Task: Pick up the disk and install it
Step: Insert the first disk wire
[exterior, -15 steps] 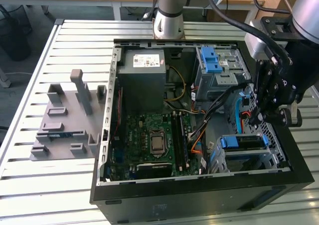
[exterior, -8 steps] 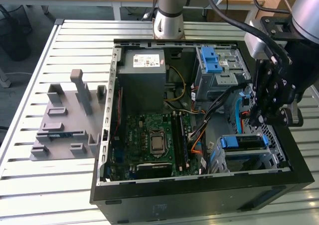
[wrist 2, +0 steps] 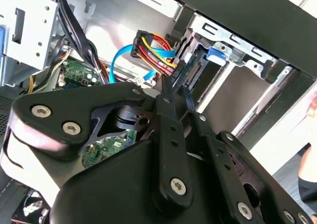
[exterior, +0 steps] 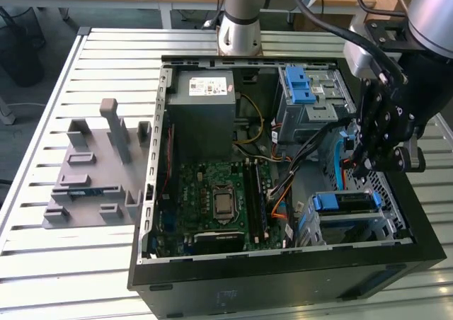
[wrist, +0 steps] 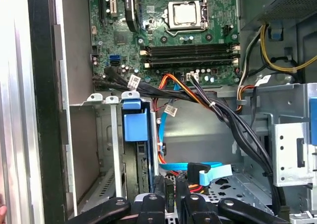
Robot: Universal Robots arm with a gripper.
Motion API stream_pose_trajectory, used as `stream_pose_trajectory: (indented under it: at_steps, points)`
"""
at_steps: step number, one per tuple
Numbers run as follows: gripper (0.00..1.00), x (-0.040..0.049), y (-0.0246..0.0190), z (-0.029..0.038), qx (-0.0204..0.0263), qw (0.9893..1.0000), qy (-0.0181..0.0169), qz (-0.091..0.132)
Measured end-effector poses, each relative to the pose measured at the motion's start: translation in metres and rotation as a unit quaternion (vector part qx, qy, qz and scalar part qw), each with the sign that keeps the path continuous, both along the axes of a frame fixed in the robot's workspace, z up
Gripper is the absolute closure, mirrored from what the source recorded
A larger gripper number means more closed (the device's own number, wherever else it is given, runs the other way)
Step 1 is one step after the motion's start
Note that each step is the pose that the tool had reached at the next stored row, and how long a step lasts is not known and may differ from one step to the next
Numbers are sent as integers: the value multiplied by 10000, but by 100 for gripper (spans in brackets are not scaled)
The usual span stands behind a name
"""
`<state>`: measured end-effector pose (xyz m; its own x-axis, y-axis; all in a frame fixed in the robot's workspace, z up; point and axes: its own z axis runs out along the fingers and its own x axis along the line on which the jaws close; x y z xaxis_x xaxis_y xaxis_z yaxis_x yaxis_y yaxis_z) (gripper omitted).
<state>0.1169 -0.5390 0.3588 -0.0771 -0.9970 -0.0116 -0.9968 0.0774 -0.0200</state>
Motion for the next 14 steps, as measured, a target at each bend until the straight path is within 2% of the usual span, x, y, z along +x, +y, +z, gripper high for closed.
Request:
stream_pose_trajectory:
  at_steps: [3, 14]
  points:
    - [76, 0, 4, -13, -68, 10000, -35, 0]
    - [76, 0, 5, -60, -73, 10000, -56, 0]
